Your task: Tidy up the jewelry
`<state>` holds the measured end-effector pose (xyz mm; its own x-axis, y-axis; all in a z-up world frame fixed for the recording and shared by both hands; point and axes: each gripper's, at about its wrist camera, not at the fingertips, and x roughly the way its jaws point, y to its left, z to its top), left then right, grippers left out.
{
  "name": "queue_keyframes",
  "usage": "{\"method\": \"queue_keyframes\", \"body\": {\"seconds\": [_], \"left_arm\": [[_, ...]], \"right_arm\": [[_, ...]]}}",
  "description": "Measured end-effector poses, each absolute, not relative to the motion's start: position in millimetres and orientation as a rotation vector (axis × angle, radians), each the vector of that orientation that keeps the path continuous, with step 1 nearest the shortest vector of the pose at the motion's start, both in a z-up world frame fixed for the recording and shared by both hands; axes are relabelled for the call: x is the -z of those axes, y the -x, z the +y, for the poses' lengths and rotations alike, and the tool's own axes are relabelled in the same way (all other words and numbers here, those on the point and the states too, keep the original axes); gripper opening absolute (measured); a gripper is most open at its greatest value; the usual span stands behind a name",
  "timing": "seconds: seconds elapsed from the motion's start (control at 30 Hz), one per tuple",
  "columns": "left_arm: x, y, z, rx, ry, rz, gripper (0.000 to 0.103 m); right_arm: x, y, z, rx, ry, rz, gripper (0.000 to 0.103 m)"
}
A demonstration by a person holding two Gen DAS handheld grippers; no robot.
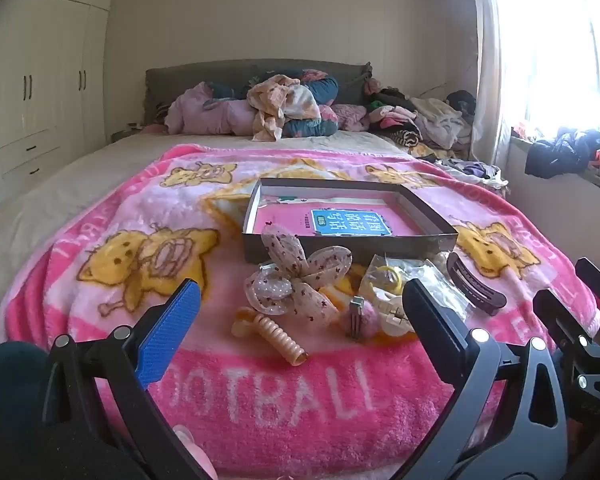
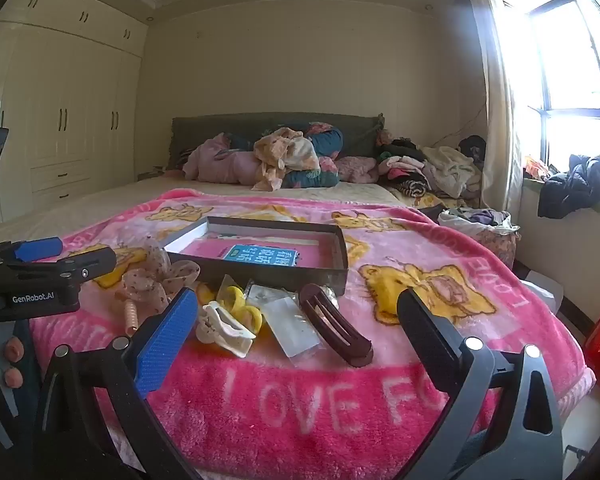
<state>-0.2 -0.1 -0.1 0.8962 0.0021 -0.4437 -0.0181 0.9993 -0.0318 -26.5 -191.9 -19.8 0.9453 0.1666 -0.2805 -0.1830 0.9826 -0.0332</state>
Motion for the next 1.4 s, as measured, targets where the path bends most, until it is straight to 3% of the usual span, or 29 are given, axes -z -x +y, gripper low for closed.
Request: {"method": "queue_keyframes", "body": {"seconds": [1.4], "left_arm": [[5, -3, -5, 0.004, 0.042, 0.463, 0.093]], "right_arm": [[16, 30, -190, -0.189, 0.056, 0.265, 0.097]]}}
